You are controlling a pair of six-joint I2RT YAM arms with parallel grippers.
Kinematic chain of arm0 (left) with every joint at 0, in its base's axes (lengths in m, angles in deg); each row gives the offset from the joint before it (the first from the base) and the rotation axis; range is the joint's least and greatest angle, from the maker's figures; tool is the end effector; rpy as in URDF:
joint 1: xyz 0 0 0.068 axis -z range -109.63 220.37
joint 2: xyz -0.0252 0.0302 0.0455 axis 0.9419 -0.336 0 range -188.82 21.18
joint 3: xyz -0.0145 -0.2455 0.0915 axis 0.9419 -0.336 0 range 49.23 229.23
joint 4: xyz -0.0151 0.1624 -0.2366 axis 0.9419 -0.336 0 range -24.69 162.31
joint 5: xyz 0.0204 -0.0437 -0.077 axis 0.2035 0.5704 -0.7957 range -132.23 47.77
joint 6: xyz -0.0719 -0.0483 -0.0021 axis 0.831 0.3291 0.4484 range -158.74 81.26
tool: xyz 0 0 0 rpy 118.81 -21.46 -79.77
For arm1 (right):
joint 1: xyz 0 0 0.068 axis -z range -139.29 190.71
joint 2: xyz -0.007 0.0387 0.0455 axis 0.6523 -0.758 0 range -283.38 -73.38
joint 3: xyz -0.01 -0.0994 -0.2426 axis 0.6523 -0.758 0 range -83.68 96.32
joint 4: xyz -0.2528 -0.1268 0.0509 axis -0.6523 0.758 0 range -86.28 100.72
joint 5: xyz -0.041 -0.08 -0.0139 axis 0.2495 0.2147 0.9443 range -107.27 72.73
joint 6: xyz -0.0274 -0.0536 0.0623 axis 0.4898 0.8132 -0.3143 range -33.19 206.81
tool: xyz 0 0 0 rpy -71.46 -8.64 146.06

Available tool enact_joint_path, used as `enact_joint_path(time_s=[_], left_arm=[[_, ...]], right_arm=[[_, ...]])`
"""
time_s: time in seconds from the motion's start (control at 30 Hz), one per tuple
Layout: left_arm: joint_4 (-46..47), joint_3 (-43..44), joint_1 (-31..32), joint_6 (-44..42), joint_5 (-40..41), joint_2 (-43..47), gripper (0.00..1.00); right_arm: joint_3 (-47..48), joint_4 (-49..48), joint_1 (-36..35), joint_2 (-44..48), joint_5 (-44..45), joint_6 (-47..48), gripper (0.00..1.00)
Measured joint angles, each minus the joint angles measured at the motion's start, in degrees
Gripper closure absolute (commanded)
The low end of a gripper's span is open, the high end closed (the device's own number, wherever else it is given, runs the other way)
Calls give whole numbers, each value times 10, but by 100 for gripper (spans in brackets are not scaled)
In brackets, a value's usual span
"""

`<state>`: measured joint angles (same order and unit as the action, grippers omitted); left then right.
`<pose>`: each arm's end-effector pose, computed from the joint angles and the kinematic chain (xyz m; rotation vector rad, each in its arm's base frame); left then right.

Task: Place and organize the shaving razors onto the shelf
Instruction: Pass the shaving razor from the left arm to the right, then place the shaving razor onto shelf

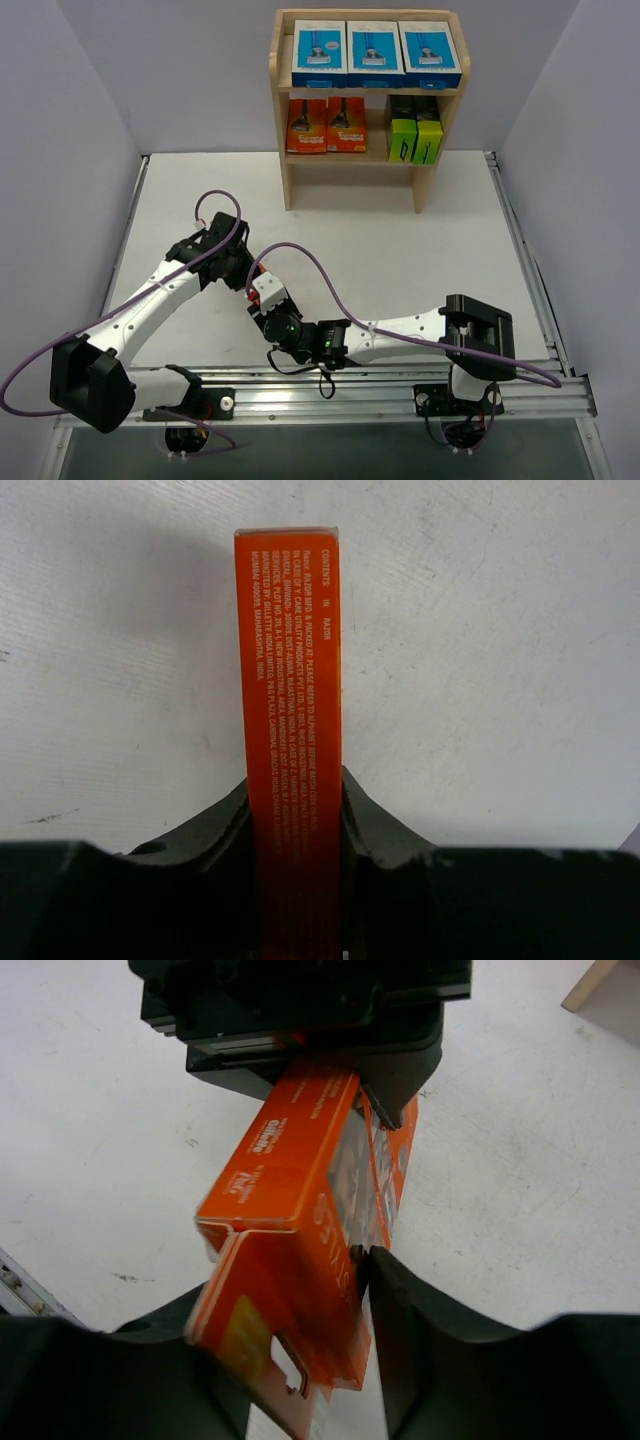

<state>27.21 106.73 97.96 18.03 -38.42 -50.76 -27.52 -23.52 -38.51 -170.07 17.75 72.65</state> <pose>0.2651 -0.1329 0.2148 -0.6967 2.5804 -0.4227 0.1234 0.4129 0.2021 -0.5726 1.7100 0.6288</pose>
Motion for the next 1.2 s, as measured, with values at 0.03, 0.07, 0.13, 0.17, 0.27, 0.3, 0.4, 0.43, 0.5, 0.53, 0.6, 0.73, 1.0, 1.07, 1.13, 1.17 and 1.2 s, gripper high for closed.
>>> enact_joint_path(time_s=[0.03, 0.07, 0.13, 0.17, 0.27, 0.3, 0.4, 0.43, 0.5, 0.53, 0.6, 0.73, 1.0, 1.07, 1.13, 1.17, 1.2], left_arm=[[4, -1, 1, 1, 0, -2, 98], [6, -2, 1, 4, 3, -4, 98], [1, -2, 1, 11, 3, -10, 98], [1, -2, 2, 11, 4, -11, 98], [2, -2, 2, 10, 4, -13, 97], [2, -1, 2, 8, 4, -13, 90], [-6, 10, 3, -4, 6, -18, 73], [-10, 17, 4, -9, 8, -22, 69], [-18, 33, 5, -22, 11, -29, 61], [-21, 39, 5, -30, 12, -32, 52], [-36, 54, 4, -56, 13, -39, 40], [-48, 88, 1, -96, 16, -48, 23], [-52, 137, -21, -143, 16, -82, 5], [-54, 141, -33, -153, 17, -85, 4], [-55, 143, -49, -163, 16, -85, 3], [-52, 143, -60, -172, 12, -84, 3], [-50, 143, -71, -179, 7, -82, 3]], right_arm=[[0, 1, 0, 0, 0, 7, 79], [0, 1, -2, 0, 1, 15, 83], [1, 5, -4, -1, 3, 25, 93], [1, 6, -4, -2, 4, 25, 97], [1, 6, -4, -3, 5, 25, 100], [1, 6, -4, -3, 5, 25, 100], [1, 3, -4, -3, 7, 24, 100], [1, 1, -4, -3, 9, 23, 100], [1, -5, -4, -3, 16, 21, 100], [1, -8, -3, -2, 20, 19, 100], [1, -7, -2, 0, 24, 7, 100], [-13, -3, 5, 11, 31, -24, 100], [-64, 7, 8, 34, 40, -69, 100], [-74, 5, 8, 42, 41, -82, 100], [-87, 3, 8, 51, 44, -99, 100], [-93, 2, 8, 55, 45, -108, 100], [-101, 0, 9, 61, 46, -121, 100]])
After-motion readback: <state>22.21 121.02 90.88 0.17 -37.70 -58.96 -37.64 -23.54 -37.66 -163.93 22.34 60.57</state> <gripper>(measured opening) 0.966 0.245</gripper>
